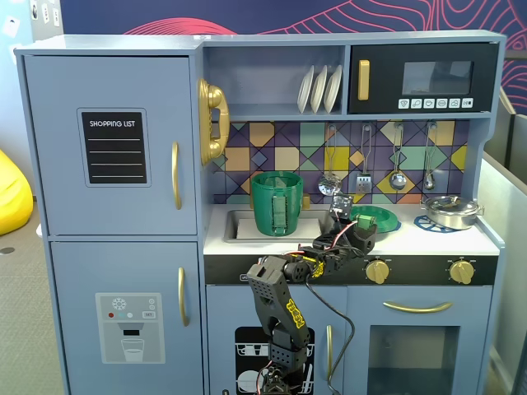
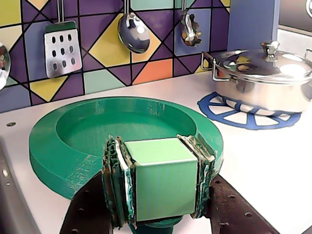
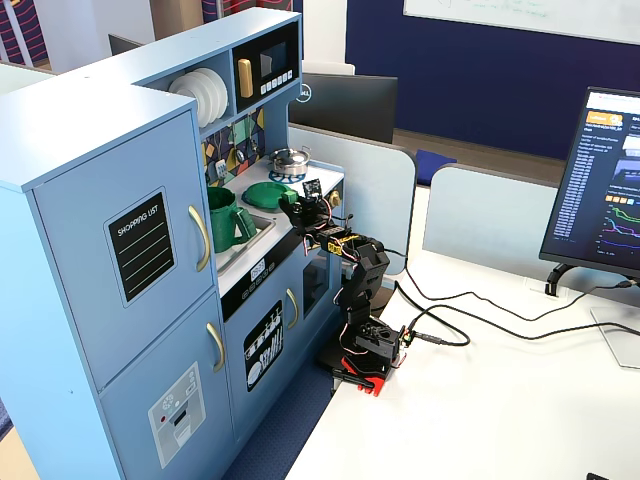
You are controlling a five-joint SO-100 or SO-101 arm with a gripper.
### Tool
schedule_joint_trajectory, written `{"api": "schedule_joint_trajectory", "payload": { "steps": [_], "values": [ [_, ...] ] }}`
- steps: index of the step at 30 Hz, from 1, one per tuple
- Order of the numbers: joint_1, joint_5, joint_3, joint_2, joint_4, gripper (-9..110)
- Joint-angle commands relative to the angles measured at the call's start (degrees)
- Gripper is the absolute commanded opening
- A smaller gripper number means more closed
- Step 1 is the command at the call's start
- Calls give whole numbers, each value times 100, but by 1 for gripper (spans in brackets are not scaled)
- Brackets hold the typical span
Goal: Take off the lid from the green recipient and place it on the counter
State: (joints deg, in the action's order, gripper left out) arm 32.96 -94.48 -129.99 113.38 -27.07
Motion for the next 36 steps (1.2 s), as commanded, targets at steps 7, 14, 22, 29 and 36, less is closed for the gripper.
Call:
{"api": "schedule_joint_trajectory", "payload": {
  "steps": [7,14,22,29,36],
  "values": [
    [88,79,141,44,-123,14],
    [97,202,308,229,211,21],
    [-211,316,1503,1600,3428,21],
    [-1204,510,2856,2725,7453,17],
    [-2443,97,712,4667,9668,3]
  ]
}}
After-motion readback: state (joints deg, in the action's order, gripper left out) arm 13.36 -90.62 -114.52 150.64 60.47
